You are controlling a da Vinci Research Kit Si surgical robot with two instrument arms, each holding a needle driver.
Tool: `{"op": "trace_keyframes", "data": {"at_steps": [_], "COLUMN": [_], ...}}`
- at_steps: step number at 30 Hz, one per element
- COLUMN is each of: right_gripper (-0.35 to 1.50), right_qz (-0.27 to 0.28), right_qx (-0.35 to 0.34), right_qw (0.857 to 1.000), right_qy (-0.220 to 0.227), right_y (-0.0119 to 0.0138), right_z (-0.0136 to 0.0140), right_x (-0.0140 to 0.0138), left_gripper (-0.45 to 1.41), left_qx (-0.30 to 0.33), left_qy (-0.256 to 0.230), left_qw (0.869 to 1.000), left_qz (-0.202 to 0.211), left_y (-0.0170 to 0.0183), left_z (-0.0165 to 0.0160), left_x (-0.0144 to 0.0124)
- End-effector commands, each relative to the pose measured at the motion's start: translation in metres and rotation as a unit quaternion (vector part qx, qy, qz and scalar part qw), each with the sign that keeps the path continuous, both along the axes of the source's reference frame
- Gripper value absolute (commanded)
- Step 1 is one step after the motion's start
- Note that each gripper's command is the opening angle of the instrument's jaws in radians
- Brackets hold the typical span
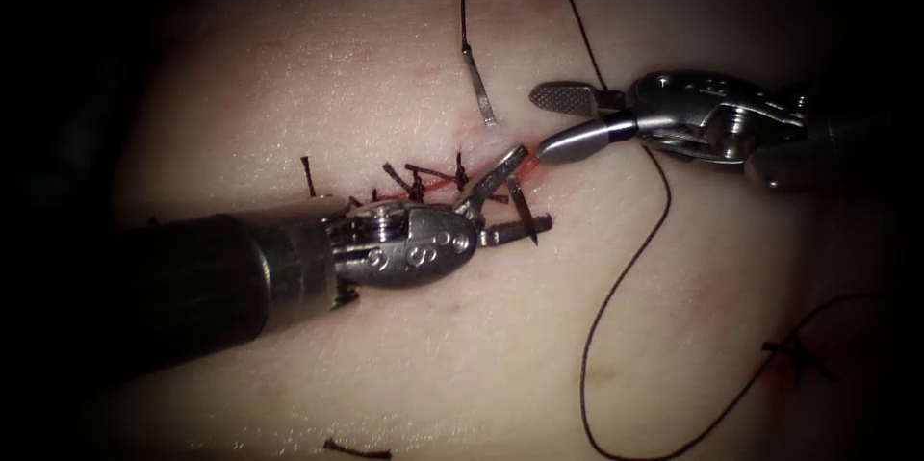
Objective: Wound Closure
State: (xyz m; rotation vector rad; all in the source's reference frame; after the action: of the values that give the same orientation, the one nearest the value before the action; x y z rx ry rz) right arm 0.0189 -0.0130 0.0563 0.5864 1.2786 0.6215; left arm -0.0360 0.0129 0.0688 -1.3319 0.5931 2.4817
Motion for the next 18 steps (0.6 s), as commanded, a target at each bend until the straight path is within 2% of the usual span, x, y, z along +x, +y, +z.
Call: {"op": "trace_keyframes", "data": {"at_steps": [1,2,3,4,10,14,16,18], "right_gripper": [1.25,1.25,1.23,1.23,1.16,1.03,0.83,0.41], "right_qz": [0.003,0.004,0.006,0.008,0.012,0.014,0.009,-0.017], "right_qx": [0.004,0.007,0.007,0.010,0.025,0.026,0.023,-0.023], "right_qw": [1.000,1.000,1.000,1.000,1.000,1.000,1.000,0.999], "right_qy": [0.002,0.003,0.005,0.007,0.007,-0.001,0.000,-0.013], "right_y": [-0.0005,-0.0005,-0.0005,-0.0005,-0.0005,-0.0004,-0.0004,-0.0008], "right_z": [0.0004,0.0004,0.0004,0.0004,0.0003,0.0002,0.0001,-0.0002], "right_x": [0.0007,0.0006,0.0005,0.0003,-0.0005,-0.0016,-0.0022,-0.0035], "left_gripper": [0.14,-0.01,-0.40,-0.45,-0.45,-0.45,-0.45,-0.45], "left_qx": [-0.002,-0.001,-0.003,-0.004,0.006,0.051,0.082,0.162], "left_qy": [-0.001,-0.004,-0.009,-0.013,-0.041,-0.085,-0.124,-0.208], "left_qw": [1.000,1.000,1.000,1.000,0.998,0.994,0.988,0.964], "left_qz": [-0.002,0.001,0.007,0.012,0.048,0.049,0.045,0.035], "left_y": [0.0001,0.0000,-0.0001,-0.0003,-0.0011,-0.0021,-0.0026,-0.0032], "left_z": [0.0004,0.0003,-0.0001,-0.0006,-0.0028,-0.0039,-0.0044,-0.0056], "left_x": [-0.0008,-0.0009,-0.0010,-0.0010,-0.0011,-0.0017,-0.0020,-0.0025]}}
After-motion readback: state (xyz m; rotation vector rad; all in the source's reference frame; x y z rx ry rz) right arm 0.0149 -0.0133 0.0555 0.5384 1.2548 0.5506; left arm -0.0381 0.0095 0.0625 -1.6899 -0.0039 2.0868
